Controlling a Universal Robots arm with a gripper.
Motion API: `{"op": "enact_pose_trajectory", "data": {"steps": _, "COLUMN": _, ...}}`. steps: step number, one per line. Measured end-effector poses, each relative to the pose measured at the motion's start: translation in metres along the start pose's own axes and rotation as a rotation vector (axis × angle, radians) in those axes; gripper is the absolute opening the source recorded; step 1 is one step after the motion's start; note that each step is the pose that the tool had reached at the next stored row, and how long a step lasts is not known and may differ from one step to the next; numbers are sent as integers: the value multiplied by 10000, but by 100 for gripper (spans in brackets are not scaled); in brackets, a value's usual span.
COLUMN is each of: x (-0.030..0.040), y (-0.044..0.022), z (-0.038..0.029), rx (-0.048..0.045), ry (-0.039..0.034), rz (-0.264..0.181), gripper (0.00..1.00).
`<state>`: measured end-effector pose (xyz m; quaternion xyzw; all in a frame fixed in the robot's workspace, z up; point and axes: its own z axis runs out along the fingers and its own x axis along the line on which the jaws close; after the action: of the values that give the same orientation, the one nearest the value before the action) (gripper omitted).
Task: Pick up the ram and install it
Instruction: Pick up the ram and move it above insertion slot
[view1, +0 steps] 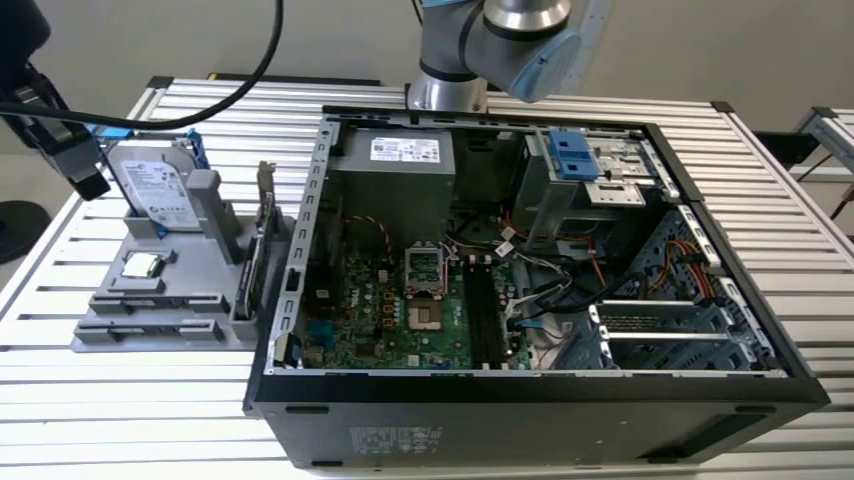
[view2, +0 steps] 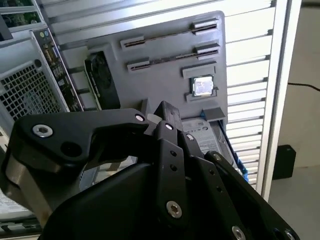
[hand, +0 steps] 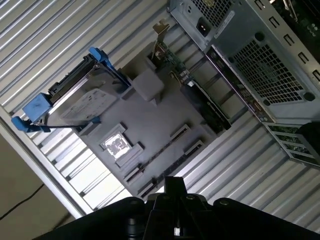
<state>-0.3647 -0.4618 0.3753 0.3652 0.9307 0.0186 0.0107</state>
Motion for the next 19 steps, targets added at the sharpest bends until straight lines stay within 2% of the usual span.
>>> {"op": "enact_pose_trajectory", "data": {"steps": 19, "x": 6, "y": -6, "z": 0, "rx": 10, "ry": -65, "rz": 1519, "gripper": 0}}
